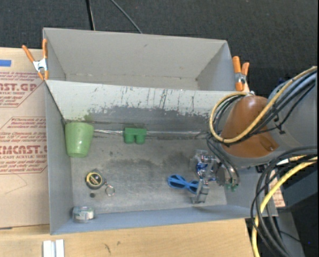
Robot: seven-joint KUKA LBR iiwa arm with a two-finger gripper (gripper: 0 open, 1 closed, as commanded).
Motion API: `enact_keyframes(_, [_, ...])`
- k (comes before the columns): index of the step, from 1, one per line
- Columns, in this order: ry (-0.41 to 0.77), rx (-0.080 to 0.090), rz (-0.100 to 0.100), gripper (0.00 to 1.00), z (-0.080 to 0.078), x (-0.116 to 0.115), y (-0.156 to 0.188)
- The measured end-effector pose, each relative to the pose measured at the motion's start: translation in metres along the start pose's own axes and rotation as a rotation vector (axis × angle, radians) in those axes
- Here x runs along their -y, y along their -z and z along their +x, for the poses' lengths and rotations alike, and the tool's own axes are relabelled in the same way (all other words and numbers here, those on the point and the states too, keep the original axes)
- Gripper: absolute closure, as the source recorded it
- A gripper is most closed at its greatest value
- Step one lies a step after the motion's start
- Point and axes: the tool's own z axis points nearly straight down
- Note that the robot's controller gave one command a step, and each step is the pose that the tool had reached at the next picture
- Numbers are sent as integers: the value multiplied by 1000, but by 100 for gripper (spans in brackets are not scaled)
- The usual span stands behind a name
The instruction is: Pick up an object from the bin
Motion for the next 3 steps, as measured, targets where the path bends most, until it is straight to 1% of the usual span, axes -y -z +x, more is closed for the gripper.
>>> enact_keyframes(1, [1,2,1,100,-1,0,1])
enact_keyframes(2, [9,12,0,100,2,4,131])
enact_keyframes(3, [434,10,6,100,-19,73,200])
